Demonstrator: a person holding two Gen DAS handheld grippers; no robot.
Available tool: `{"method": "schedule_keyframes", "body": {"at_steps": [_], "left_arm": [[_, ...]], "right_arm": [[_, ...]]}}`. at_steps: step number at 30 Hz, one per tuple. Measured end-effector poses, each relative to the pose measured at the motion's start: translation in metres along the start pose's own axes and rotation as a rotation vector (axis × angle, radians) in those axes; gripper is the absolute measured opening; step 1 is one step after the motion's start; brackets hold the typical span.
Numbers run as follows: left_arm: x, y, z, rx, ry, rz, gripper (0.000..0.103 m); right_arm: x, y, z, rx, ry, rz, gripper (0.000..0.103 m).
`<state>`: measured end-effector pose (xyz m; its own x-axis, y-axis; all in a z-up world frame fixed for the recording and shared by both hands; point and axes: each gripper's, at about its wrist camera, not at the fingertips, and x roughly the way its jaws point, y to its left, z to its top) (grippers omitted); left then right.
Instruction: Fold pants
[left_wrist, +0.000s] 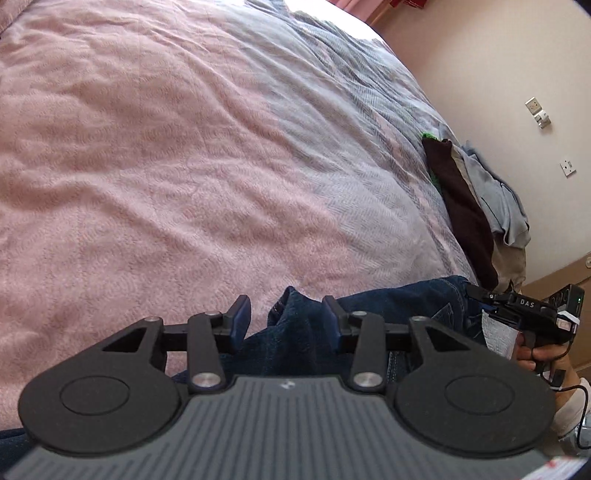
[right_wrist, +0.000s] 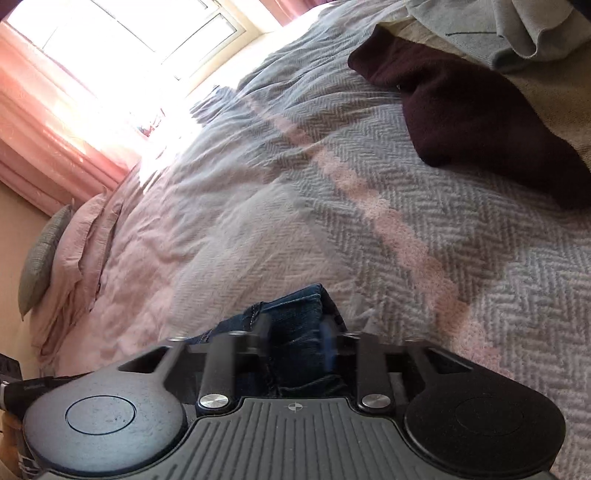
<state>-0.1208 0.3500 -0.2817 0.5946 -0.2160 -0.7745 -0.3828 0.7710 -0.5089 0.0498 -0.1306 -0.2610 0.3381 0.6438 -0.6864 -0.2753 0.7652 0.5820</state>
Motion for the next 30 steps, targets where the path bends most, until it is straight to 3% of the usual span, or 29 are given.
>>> {"method": "schedule_keyframes", "body": {"at_steps": [1,2,3,5,10,13,16,17,20,24,27,30], "left_arm": [[0.005,0.0,0.0,0.003,0.014,-0.01,0.027],[0.007,-0.002,-0.002,0.016,0.014,-0.013,0.002],[0.008,-0.004,-0.003,0.032,0.005,-0.001,0.0],[0.007,-0.006,-0.007,0.06,-0.034,0.021,0.0],[0.017,-0.001,-0.02,0.033,-0.158,0.101,0.002],[0.037,-0.008,-0.024,0.099,-0.129,0.207,0.004],[0.01,0.002,-0.017,0.051,-0.202,0.205,0.014],[-0.004,0.008,-0.016,0.033,-0.232,0.221,0.013],[-0.048,0.023,-0.024,0.072,-0.281,0.288,0.013],[-0.092,0.039,-0.066,0.088,-0.236,0.361,0.013],[-0.124,0.057,-0.112,0.017,-0.207,0.413,0.013],[-0.152,0.08,-0.153,-0.129,-0.19,0.457,0.013]], "right_arm": [[-0.003,0.002,-0.001,-0.017,-0.01,0.003,0.0],[-0.007,0.009,-0.004,-0.064,-0.024,-0.012,0.0],[-0.01,0.016,-0.007,-0.108,-0.033,-0.03,0.0],[-0.015,0.025,-0.014,-0.161,-0.049,-0.11,0.0],[0.003,0.023,-0.04,-0.153,-0.04,-0.292,0.0],[0.01,0.033,-0.041,-0.218,-0.074,-0.387,0.003],[0.006,0.031,-0.031,-0.206,-0.093,-0.596,0.003],[-0.003,0.031,-0.029,-0.207,-0.123,-0.599,0.003],[-0.036,0.036,-0.039,-0.189,-0.163,-0.485,0.008],[-0.077,0.037,-0.08,-0.051,-0.147,-0.381,0.049],[-0.096,0.023,-0.115,0.132,-0.105,-0.309,0.049],[-0.097,0.007,-0.138,0.278,-0.081,-0.22,0.048]]}}
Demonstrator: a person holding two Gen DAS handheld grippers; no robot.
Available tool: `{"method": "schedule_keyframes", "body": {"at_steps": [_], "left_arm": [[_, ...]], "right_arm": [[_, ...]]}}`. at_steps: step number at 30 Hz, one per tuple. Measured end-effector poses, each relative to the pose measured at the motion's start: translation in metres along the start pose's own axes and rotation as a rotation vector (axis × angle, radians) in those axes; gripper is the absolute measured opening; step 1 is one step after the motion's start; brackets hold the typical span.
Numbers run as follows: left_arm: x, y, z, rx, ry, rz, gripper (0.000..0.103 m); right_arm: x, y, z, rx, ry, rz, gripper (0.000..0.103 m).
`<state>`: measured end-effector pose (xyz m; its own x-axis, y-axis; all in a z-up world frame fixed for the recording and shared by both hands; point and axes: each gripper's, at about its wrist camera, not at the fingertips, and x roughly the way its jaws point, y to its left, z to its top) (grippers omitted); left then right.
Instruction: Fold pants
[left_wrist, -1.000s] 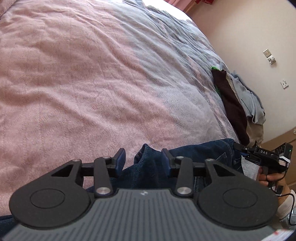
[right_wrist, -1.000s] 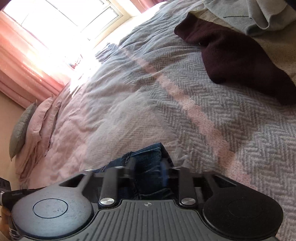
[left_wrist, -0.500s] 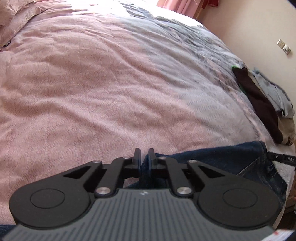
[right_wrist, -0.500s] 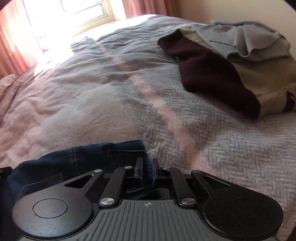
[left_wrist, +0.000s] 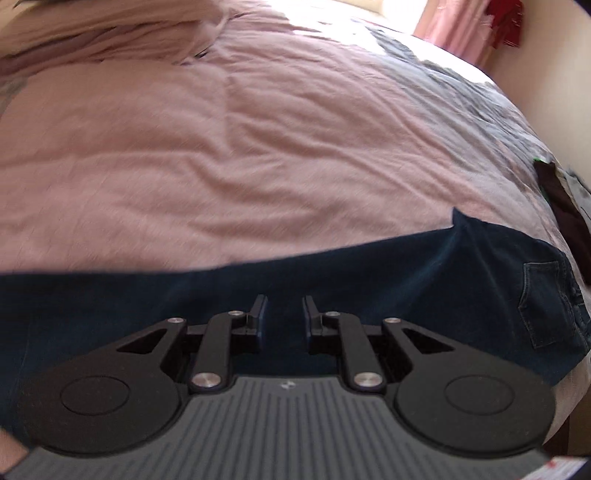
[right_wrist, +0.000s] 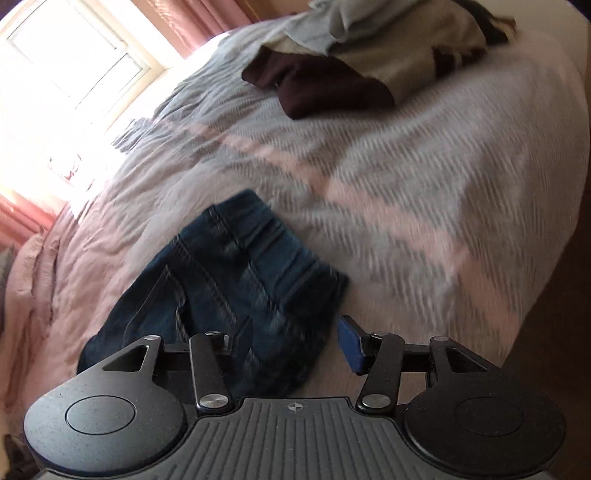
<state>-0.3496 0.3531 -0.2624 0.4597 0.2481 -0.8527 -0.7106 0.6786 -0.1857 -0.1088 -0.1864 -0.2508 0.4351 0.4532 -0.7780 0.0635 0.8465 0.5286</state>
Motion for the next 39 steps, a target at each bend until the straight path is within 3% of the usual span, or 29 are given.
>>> {"method": "schedule_keyframes", "body": {"at_steps": [3,4,5,8,11,16,18,23,28,34,39], "left_arm": [[-0.013,0.026,-0.02,-0.105,0.022,0.03,0.013],[-0.015,0.03,-0.024,-0.119,0.02,0.034,0.013],[-0.017,0.032,-0.027,-0.118,0.016,0.037,0.013],[-0.018,0.034,-0.031,-0.106,0.03,0.042,0.013],[-0.018,0.039,-0.038,-0.103,0.026,0.082,0.013],[-0.027,0.055,-0.051,-0.127,0.016,0.143,0.013],[-0.038,0.063,-0.058,-0.15,-0.001,0.163,0.017],[-0.072,0.11,-0.078,-0.327,-0.037,0.224,0.021],[-0.096,0.178,-0.08,-0.536,-0.113,0.291,0.026],[-0.099,0.247,-0.086,-0.73,-0.163,0.275,0.026],[-0.087,0.272,-0.093,-0.804,-0.136,0.183,0.024]], "right_arm": [[0.008,-0.008,0.001,0.112,-0.031,0.107,0.043],[0.013,-0.009,0.001,0.135,-0.032,0.116,0.035],[0.016,-0.009,0.003,0.144,-0.029,0.101,0.008],[0.007,-0.002,0.008,0.022,-0.047,0.066,0.006],[0.018,-0.015,0.001,0.012,0.007,-0.022,0.007],[0.022,0.029,0.003,-0.186,-0.034,-0.131,0.013],[0.021,0.043,0.0,-0.263,-0.038,-0.186,0.02],[0.023,0.037,-0.013,-0.231,-0.045,-0.22,0.031],[0.027,0.04,-0.008,-0.178,-0.048,-0.235,0.032],[0.035,0.053,-0.012,-0.221,-0.063,-0.286,0.033],[0.038,0.062,-0.018,-0.235,-0.086,-0.337,0.033]]}}
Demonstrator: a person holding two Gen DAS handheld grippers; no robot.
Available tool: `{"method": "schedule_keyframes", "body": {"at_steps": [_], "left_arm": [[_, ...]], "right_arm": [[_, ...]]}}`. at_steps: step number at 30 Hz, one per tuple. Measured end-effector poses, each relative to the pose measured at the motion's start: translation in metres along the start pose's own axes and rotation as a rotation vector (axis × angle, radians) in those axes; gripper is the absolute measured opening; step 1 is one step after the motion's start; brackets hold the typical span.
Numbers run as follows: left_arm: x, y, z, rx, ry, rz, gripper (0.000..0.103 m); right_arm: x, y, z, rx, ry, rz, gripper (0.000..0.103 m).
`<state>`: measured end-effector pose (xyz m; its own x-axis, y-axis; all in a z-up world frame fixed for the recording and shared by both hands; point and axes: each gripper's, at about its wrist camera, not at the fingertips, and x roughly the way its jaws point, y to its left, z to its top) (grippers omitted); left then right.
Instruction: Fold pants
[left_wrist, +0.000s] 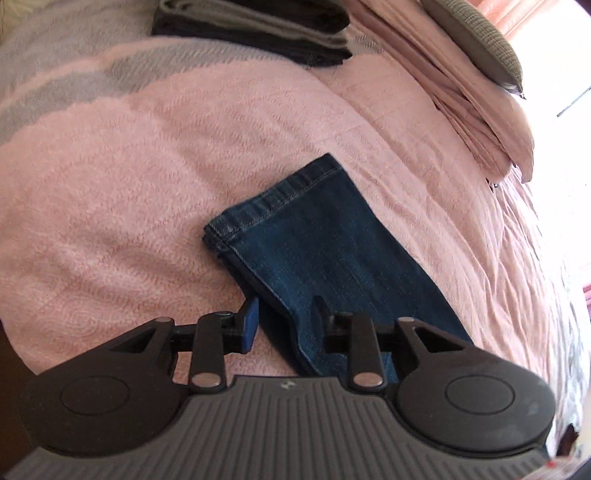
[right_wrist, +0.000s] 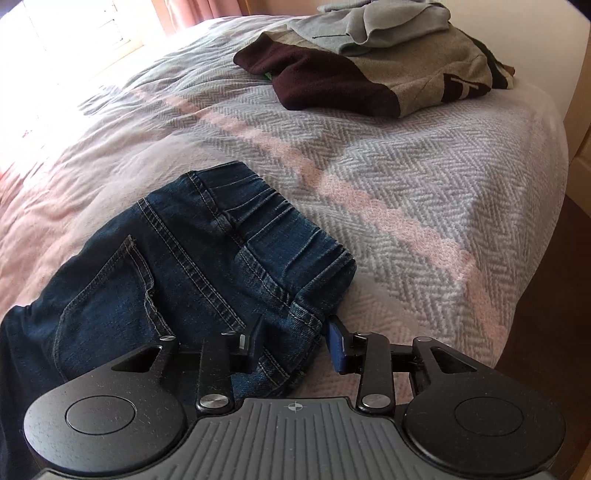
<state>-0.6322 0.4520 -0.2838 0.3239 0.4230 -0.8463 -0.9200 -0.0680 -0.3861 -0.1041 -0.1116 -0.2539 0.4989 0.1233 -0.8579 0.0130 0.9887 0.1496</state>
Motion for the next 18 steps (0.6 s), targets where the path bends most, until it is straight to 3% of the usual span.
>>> {"method": "schedule_keyframes", "body": {"at_steps": [3,5,6,9,12,14,18], "left_arm": [[0.005,0.012,-0.001,-0.025,0.015,-0.01,0.021],[0.002,0.017,0.001,-0.025,-0.002,-0.039,0.004],[-0.001,0.017,0.001,-0.007,-0.019,-0.062,0.003],[-0.015,0.008,0.003,0.116,-0.07,-0.108,0.003],[-0.008,0.01,0.003,0.174,-0.036,-0.083,0.011],[-0.001,0.016,0.005,0.169,-0.001,-0.058,0.017],[-0.005,0.022,0.013,0.12,-0.002,-0.108,0.015]], "right_arm": [[-0.001,0.003,-0.001,0.013,-0.004,-0.007,0.033],[-0.002,0.005,-0.002,0.008,-0.012,-0.016,0.033],[-0.001,0.005,-0.003,0.006,-0.013,-0.019,0.033],[-0.001,0.003,-0.004,0.028,-0.015,-0.022,0.033],[-0.001,0.002,-0.006,0.056,-0.02,-0.023,0.034],[-0.003,0.003,-0.009,0.062,-0.02,-0.023,0.034],[-0.007,0.008,-0.016,0.03,-0.009,-0.023,0.034]]}}
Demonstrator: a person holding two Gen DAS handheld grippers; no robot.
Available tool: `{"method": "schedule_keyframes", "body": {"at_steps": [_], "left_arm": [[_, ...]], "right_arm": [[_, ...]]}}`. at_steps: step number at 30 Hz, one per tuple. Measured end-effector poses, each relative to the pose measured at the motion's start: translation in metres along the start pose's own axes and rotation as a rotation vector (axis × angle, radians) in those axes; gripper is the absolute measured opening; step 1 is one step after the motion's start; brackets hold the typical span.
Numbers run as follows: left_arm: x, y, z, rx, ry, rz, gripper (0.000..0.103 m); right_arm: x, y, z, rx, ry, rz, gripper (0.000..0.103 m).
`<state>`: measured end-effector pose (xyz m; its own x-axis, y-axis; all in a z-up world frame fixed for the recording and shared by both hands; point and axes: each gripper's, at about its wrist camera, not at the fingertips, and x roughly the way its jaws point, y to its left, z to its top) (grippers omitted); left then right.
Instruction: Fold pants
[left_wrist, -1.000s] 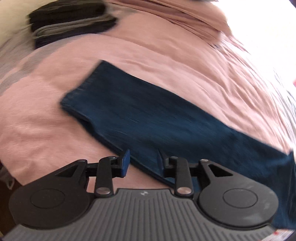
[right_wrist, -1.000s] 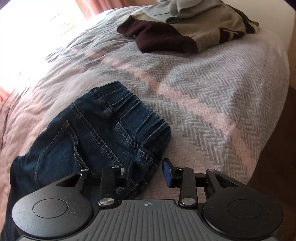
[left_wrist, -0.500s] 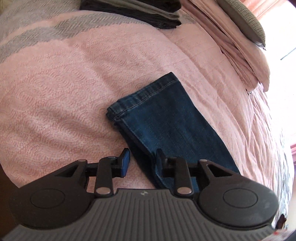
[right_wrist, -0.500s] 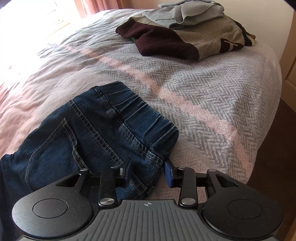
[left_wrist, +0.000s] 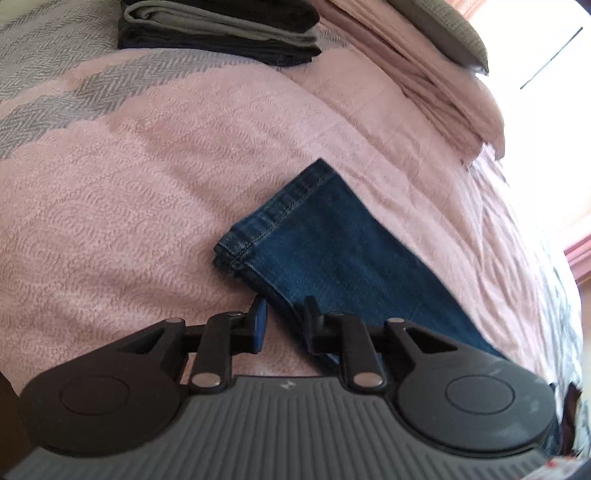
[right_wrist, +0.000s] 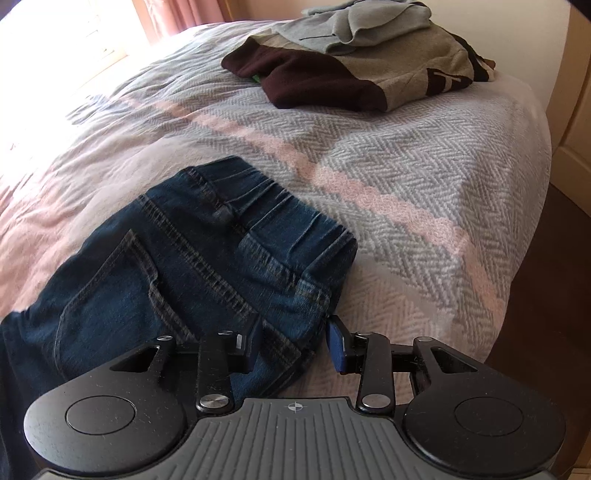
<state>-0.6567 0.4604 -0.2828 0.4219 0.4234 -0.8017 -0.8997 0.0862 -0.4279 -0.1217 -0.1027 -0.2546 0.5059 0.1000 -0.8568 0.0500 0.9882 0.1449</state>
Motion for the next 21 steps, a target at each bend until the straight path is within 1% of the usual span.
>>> {"method": "schedule_keyframes", "body": {"at_steps": [3,5,6,7,9,10,11,13,15,17,18,19,20,21], "left_arm": [[-0.002,0.01,0.008,-0.069,0.011,-0.034,0.015],[0.0,0.013,0.012,-0.08,0.018,-0.034,0.015],[0.002,0.014,0.015,-0.081,0.023,-0.033,0.009],[0.002,0.014,0.016,-0.067,0.016,-0.027,0.003],[-0.003,0.009,0.016,0.014,-0.014,-0.039,0.002],[-0.004,0.006,0.015,0.083,-0.029,-0.034,0.003],[0.0,0.005,0.011,0.153,-0.02,-0.01,0.004],[0.017,0.006,0.004,0.258,0.038,0.041,0.005],[0.017,0.002,0.004,0.277,0.037,0.055,0.005],[0.001,-0.002,0.008,0.261,-0.009,0.073,0.009],[-0.007,-0.004,0.008,0.263,-0.041,0.096,0.01],[-0.017,-0.005,0.009,0.272,-0.082,0.162,0.01],[-0.025,-0.008,0.01,0.301,-0.109,0.236,0.008],[-0.031,-0.012,0.01,0.324,-0.123,0.272,0.008]], "right_arm": [[-0.001,0.001,-0.006,0.013,-0.004,-0.003,0.034],[-0.001,0.001,-0.009,0.029,-0.007,-0.005,0.034],[-0.001,0.001,-0.01,0.03,-0.007,-0.006,0.034],[-0.001,0.002,-0.01,0.025,-0.004,-0.008,0.034],[0.0,0.005,-0.011,0.002,-0.001,-0.015,0.034],[0.001,0.006,-0.01,-0.013,0.003,-0.02,0.034],[0.003,0.007,-0.01,-0.025,0.009,-0.023,0.034],[0.004,0.009,-0.008,-0.029,0.023,-0.036,0.034],[-0.004,0.016,-0.008,-0.059,0.031,-0.073,0.034],[-0.022,0.03,-0.015,-0.144,-0.017,-0.136,0.035],[-0.032,0.038,-0.022,-0.187,-0.05,-0.147,0.035],[-0.043,0.046,-0.03,-0.227,-0.072,-0.138,0.035],[-0.052,0.056,-0.041,-0.272,-0.08,-0.1,0.035],[-0.058,0.068,-0.054,-0.318,-0.075,-0.058,0.035]]}}
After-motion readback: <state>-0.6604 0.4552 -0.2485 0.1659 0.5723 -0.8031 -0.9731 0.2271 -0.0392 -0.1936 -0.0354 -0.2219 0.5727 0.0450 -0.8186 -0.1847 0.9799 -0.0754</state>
